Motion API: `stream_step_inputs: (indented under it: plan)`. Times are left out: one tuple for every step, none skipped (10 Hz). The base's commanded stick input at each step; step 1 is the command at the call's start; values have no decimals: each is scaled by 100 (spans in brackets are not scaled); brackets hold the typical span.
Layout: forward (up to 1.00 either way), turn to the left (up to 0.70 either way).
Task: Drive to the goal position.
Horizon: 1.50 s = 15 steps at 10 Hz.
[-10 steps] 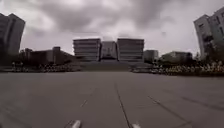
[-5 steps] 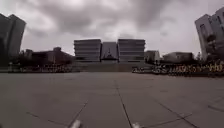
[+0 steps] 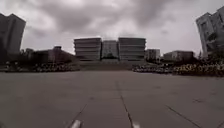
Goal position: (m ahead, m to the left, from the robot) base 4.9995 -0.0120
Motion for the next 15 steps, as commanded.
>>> stream_step_inputs:
  plan:
    - [100,0]
    - [100,0]
    - [100,0]
    - [100,0]
    - [100,0]
    - [100,0]
    - [100,0]
    - [100,0]
    - [100,0]
    - [100,0]
    - [100,0]
    - [100,0]
    - [100,0]
    - [100,0]
    - [100,0]
